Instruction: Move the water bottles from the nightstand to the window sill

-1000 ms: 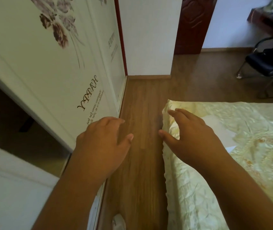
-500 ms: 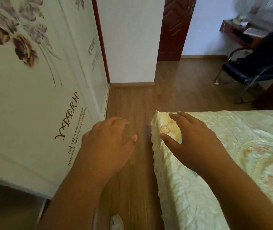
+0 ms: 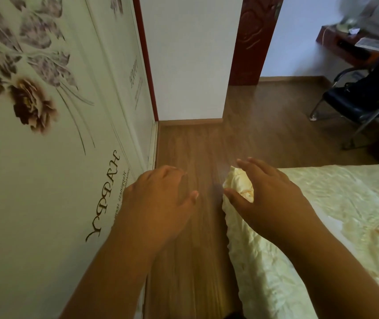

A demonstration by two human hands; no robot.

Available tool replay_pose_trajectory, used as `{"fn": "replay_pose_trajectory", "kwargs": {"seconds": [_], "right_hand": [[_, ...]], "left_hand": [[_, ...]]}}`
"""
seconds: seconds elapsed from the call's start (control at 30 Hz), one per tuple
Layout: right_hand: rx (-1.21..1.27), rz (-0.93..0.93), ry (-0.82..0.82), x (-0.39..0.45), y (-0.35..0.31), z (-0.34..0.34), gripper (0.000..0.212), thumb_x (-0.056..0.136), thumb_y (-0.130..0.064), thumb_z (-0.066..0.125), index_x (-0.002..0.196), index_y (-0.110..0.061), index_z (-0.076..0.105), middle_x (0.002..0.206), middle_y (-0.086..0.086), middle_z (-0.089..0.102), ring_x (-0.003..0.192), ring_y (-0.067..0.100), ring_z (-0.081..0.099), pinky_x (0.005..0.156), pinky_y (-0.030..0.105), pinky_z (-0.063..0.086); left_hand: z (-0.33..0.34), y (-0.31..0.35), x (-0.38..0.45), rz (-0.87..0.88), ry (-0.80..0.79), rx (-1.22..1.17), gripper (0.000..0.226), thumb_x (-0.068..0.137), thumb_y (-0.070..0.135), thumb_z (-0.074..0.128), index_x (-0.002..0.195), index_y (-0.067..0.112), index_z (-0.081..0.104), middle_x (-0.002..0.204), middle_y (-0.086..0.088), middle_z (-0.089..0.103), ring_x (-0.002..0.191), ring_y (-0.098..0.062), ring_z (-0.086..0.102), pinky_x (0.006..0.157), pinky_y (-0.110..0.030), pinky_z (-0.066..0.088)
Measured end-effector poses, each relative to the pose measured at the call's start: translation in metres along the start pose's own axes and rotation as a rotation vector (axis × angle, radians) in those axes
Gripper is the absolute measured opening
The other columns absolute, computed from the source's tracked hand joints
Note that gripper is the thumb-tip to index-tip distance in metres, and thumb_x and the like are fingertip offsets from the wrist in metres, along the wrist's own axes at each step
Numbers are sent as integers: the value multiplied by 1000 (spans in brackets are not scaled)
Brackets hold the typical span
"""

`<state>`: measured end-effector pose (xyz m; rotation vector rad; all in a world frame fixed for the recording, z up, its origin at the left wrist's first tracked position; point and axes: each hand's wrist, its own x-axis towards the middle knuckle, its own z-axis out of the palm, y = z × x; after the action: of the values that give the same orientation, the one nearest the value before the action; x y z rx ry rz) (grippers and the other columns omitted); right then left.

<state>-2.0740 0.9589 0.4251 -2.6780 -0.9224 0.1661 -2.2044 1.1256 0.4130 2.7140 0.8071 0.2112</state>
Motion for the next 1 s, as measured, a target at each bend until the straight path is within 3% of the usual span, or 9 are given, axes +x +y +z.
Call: {"fn": "replay_pose_trajectory", "kwargs": {"seconds": [0.6,1.0], "right_hand": [[63,-294,-54,236,51,-32,73,91,-67,48,153,-37,25,162,-9,24,147,19,26,118,49,28],[50,-219,-16,328,104,-43,73,89,-72,45,152,-39,26,161,-10,28,146,17,29,117,45,27]], "left_hand": [[4,59,194,-179,70,63,59,95,66,43,147,39,41,152,13,43,139,-14,39,111,-40,34],[18,90,298,-117,-39,44,61,96,66,38,150,39,36,156,15,37,141,-12,36,114,-39,33]]}}
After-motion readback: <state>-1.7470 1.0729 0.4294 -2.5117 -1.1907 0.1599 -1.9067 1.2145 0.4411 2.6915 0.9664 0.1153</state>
